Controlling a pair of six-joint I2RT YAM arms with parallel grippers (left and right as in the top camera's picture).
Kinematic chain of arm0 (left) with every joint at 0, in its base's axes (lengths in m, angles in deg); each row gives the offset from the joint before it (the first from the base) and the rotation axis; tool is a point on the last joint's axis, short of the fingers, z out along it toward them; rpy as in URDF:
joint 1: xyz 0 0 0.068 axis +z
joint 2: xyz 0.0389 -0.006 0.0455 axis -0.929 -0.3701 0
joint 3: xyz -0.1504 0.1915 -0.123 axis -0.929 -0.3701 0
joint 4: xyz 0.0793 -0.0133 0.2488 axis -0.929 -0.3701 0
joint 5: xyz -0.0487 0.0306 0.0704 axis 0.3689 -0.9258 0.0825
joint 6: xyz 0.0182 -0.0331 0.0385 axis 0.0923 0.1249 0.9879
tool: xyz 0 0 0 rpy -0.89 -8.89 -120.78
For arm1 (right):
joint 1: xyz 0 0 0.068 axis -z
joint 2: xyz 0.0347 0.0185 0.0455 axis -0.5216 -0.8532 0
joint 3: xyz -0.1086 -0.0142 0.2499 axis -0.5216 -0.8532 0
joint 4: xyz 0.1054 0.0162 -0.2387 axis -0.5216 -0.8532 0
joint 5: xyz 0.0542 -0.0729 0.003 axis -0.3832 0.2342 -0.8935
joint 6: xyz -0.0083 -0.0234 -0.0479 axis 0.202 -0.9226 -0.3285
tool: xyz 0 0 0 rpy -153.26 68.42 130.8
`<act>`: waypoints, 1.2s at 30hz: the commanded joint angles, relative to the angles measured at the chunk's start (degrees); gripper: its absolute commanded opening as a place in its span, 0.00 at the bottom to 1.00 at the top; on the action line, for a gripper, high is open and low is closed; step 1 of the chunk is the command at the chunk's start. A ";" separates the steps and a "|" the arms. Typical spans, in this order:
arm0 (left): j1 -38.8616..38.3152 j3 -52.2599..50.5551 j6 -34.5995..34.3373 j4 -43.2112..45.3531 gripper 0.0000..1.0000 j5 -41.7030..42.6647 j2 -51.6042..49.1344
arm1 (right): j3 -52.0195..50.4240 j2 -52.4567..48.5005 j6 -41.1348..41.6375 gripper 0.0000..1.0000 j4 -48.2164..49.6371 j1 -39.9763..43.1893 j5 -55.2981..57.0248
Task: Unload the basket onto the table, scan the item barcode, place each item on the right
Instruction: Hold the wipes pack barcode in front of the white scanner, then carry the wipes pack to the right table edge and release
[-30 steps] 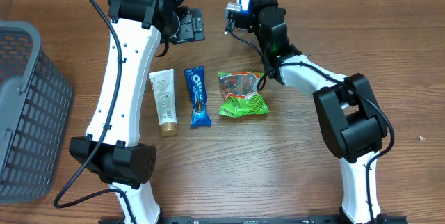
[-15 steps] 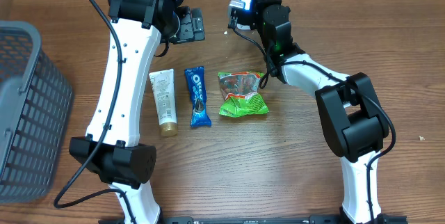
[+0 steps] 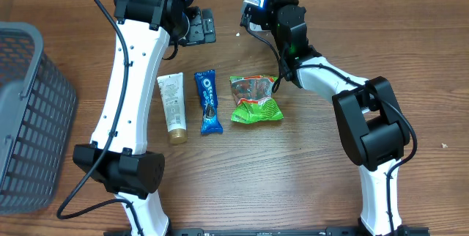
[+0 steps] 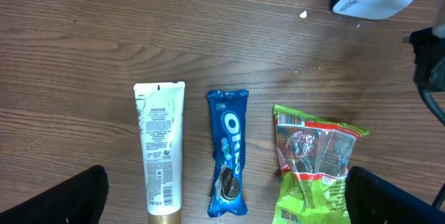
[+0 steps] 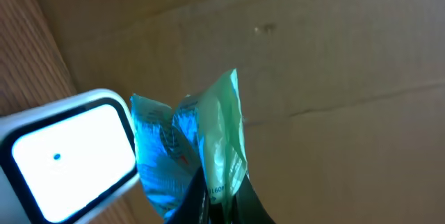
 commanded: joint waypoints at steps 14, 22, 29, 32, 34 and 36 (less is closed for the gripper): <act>-0.37 -0.20 0.87 0.09 1.00 -0.04 -0.22 | 1.03 37.03 82.58 0.04 -54.40 2.75 -12.35; -0.37 -0.20 0.87 0.09 1.00 -0.04 -0.22 | -2.05 43.78 102.36 0.04 -83.60 24.81 -25.29; -0.37 -0.20 0.87 0.09 1.00 -0.04 -0.22 | -14.34 42.01 107.19 0.04 -75.38 45.83 -38.71; -0.37 -0.20 0.87 0.09 1.00 -0.04 -0.22 | -18.80 41.51 107.93 0.04 -73.96 51.36 -38.18; -0.37 -0.20 0.87 0.09 1.00 -0.04 -0.22 | -22.10 41.44 107.93 0.04 -70.82 55.10 -34.14; -0.37 -0.20 0.87 0.09 1.00 -0.04 -0.22 | -24.87 41.24 105.74 0.04 -65.29 57.22 -29.97</act>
